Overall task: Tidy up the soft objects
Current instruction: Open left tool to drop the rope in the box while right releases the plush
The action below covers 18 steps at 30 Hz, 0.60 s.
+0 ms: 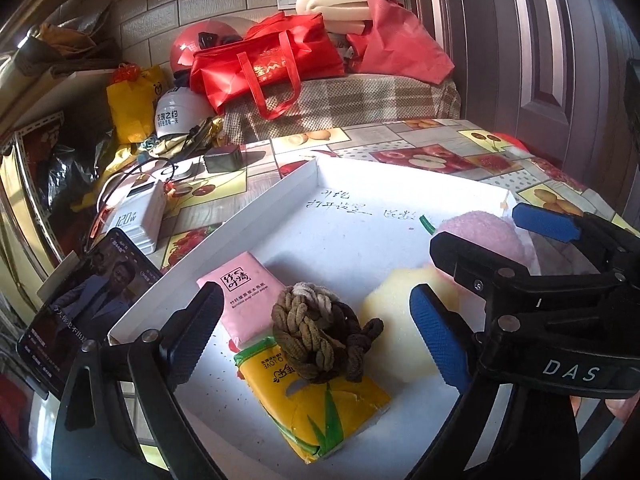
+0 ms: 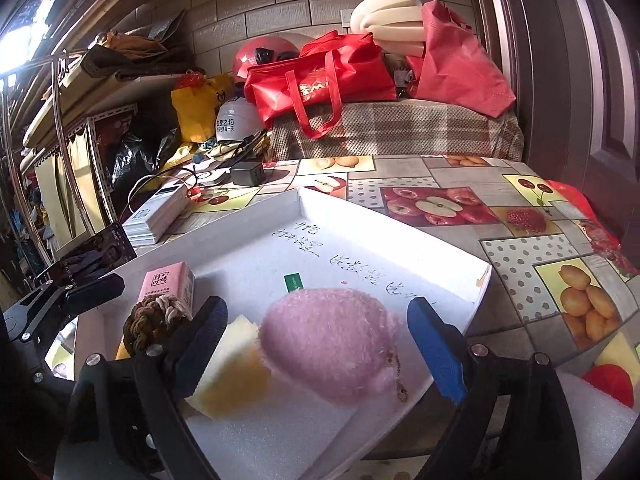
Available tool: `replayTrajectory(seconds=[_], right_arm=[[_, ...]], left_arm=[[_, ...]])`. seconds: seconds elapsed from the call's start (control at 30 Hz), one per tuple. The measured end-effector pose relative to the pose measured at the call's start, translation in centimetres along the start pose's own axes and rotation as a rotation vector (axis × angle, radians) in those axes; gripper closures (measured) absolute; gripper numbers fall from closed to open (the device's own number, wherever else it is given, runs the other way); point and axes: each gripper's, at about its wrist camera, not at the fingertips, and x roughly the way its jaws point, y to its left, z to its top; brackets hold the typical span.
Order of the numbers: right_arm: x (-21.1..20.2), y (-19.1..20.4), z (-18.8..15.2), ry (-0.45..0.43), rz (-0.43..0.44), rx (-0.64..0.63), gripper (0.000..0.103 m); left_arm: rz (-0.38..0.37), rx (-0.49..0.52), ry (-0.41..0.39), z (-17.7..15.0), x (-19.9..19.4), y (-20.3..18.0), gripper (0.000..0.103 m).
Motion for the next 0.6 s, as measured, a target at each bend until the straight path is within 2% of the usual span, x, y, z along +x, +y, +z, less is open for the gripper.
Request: replayTrajectory(seconds=[0.03,0.37,0.6], right_arm=[[-0.2,-0.2,0.0,-0.009,-0.004,0.009,0.0],[-0.4,-0.5,-0.1,-0.036,-0.009,0.03,0.0],[-1.7,-1.1,-0.3,-0.102,-0.002,0.063,0.0]], left_arm=[[0.009,0.006,-0.014,0.0,-0.2,-0.1,0.0],[0.054,-0.035,-0.051,-0.1,-0.8,0.8,0.0],[0.105,-0.076,-0.152,-0.6,-2.8,1.3,0.0]])
